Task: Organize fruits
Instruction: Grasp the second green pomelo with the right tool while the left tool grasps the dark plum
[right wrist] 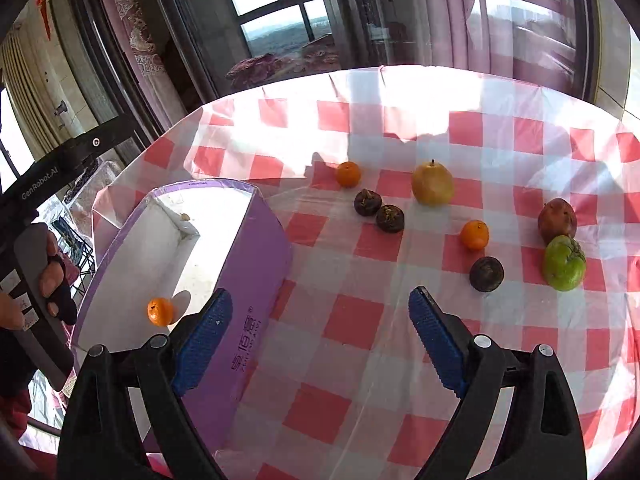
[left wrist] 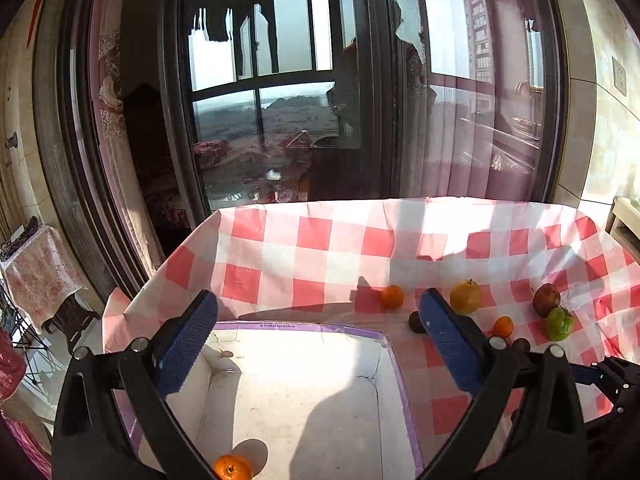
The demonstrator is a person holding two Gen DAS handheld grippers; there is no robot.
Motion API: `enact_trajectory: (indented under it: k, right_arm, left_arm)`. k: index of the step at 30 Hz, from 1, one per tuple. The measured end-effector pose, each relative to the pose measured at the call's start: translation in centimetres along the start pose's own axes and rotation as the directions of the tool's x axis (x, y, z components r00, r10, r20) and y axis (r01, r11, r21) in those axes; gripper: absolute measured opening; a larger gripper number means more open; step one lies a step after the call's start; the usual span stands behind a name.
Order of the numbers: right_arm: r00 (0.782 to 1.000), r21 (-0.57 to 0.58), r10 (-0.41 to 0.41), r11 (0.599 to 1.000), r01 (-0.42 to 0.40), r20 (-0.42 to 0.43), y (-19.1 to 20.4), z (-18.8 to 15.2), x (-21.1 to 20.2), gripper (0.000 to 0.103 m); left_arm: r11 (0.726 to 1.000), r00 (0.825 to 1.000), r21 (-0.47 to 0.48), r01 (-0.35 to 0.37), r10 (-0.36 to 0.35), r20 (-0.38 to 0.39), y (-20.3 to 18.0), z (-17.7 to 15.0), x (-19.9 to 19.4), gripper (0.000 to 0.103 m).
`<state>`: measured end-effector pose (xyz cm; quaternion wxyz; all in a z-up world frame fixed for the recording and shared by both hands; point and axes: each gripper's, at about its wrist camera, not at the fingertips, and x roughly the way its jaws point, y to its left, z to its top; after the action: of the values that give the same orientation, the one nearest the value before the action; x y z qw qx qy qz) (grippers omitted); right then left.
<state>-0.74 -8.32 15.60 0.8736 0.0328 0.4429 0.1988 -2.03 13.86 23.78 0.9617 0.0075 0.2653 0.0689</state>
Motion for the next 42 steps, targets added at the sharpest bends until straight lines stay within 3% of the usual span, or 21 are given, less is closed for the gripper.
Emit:
enact_trajectory:
  k: [1,4,7,9,11,14,17,20,29,38,42]
  right_arm:
    - [0.998,0.024,-0.061,0.998,0.061,-0.021,-0.8,-0.7,1.8,0.087]
    - [0.980,0.075,-0.189,0.978,0.194,-0.067,-5.3,-2.3,1.5,0.087]
    - [0.944,0.084,-0.302,0.946,0.314,-0.130,-8.8,-5.1,3.7,0.087]
    - [0.928,0.103,-0.326,0.932,0.347,-0.177,-11.4,-6.4,3.6,0.087]
    - [0.915,0.117,-0.345,0.920,0.374,-0.209,-13.6,-7.3,3.7,0.087]
    - [0.903,0.104,-0.362,0.913,0.394,-0.232,-15.8,-8.0,3.6,0.087]
    - [0.906,0.079,-0.355,0.921,0.381,-0.231,-17.2,-8.2,3.5,0.087]
    - [0.917,0.050,-0.335,0.934,0.353,-0.216,-18.3,-8.2,4.0,0.087]
    - [0.949,-0.008,-0.258,0.965,0.261,-0.179,-21.5,-4.8,7.9,0.079]
    - [0.974,-0.037,-0.187,0.982,0.184,-0.126,-23.8,1.4,12.0,0.072]
    - [0.980,-0.076,-0.166,0.984,0.158,-0.113,-24.0,1.9,13.0,0.072]
  left_arm:
    - [0.999,0.999,0.008,0.042,-0.041,-0.012,-1.8,-0.1,0.3,0.101]
    - [0.985,0.983,0.038,0.166,-0.163,-0.085,-7.2,-1.4,1.6,0.101]
    - [0.963,0.950,0.064,0.262,-0.246,-0.192,-12.5,-4.3,3.4,0.101]
    - [0.950,0.917,0.068,0.305,-0.274,-0.291,-15.2,-6.9,5.1,0.101]
    - [0.946,0.894,0.091,0.312,-0.260,-0.364,-17.5,-9.8,6.7,0.101]
    - [0.941,0.883,0.156,0.301,-0.213,-0.419,-19.9,-13.2,8.0,0.101]
    - [0.939,0.883,0.191,0.285,-0.180,-0.434,-21.0,-15.3,8.6,0.101]
    - [0.936,0.865,0.209,0.282,-0.154,-0.478,-21.7,-16.9,9.7,0.101]
    - [0.952,0.870,0.210,0.221,-0.095,-0.485,-23.9,-17.4,13.6,0.098]
    - [0.970,0.886,0.125,0.207,-0.132,-0.445,-25.7,-15.4,17.4,0.088]
    - [0.971,0.886,0.102,0.215,-0.150,-0.439,-26.6,-14.7,18.4,0.081]
